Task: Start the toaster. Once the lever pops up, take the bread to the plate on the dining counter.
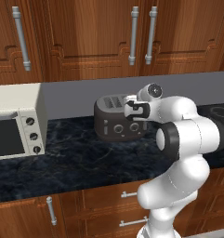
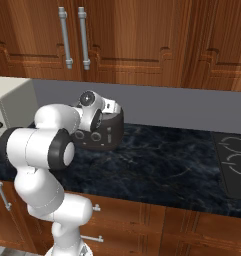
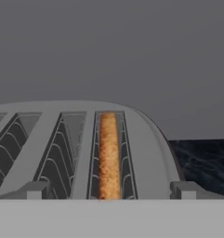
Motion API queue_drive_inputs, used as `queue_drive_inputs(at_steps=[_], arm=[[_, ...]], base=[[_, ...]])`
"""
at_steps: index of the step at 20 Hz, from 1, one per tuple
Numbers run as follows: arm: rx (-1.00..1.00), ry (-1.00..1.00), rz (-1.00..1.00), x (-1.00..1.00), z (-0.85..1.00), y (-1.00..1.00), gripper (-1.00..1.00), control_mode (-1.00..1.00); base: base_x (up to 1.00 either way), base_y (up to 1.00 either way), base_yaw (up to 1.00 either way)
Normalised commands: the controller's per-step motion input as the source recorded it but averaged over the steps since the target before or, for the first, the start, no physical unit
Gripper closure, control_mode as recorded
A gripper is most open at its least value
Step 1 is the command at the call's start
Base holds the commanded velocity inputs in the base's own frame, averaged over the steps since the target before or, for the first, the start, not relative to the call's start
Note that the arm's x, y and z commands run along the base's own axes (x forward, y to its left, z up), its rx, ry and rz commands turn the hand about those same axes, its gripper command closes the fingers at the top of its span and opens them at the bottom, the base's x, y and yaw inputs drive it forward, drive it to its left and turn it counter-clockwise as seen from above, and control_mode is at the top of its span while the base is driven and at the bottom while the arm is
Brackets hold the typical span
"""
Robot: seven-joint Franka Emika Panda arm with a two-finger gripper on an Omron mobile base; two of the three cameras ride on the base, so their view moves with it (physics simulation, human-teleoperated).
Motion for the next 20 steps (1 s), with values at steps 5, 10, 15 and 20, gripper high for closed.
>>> queue_drive_inputs(at_steps=[5, 10, 15, 20], arm=[[0.00, 0.01, 0.00, 0.05, 0.00, 0.00, -1.00, -1.00], [0.00, 0.02, 0.00, 0.08, 0.00, 0.00, -1.00, -1.00], [0.00, 0.03, 0.00, 0.08, 0.00, 0.00, -1.00, -1.00], [0.00, 0.04, 0.00, 0.04, -0.01, 0.00, -1.00, -1.00]], base=[[0.00, 0.00, 0.00], [0.00, 0.00, 0.00], [0.00, 0.00, 0.00], [0.00, 0.00, 0.00]])
